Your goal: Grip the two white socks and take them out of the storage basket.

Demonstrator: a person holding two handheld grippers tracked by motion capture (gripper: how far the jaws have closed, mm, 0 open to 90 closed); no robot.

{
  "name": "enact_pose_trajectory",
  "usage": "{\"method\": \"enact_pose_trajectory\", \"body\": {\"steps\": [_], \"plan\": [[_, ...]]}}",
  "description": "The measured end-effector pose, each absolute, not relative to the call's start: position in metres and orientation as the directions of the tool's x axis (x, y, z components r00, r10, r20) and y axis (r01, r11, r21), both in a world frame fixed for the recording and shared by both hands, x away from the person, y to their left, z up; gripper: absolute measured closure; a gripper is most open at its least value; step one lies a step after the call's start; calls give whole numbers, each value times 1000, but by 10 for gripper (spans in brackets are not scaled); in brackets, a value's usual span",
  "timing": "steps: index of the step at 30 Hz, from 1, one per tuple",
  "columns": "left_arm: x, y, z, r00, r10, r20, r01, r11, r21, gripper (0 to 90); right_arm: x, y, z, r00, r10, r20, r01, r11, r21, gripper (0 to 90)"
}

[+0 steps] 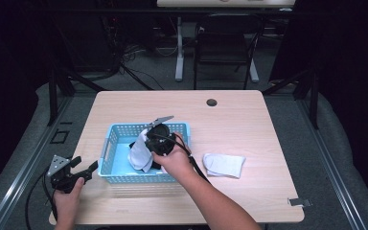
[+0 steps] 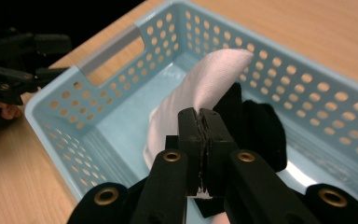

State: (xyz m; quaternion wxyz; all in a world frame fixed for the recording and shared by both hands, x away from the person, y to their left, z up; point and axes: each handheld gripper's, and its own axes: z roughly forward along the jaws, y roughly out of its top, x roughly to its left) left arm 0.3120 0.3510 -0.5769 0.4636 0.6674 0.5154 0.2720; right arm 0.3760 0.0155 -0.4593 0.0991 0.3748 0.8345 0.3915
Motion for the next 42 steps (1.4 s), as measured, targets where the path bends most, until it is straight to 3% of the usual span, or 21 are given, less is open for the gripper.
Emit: {"method": "enact_pose_trajectory", "body": {"steps": [19, 42], "plan": [[312, 351, -577, 321, 940, -113, 437, -41, 899, 226, 347, -11, -423, -696, 718, -14, 352, 359, 864, 886], [312, 350, -577, 320, 941, -112, 437, -42, 898, 226, 316, -59, -394, -664, 748, -6, 294, 268, 917, 889]]}}
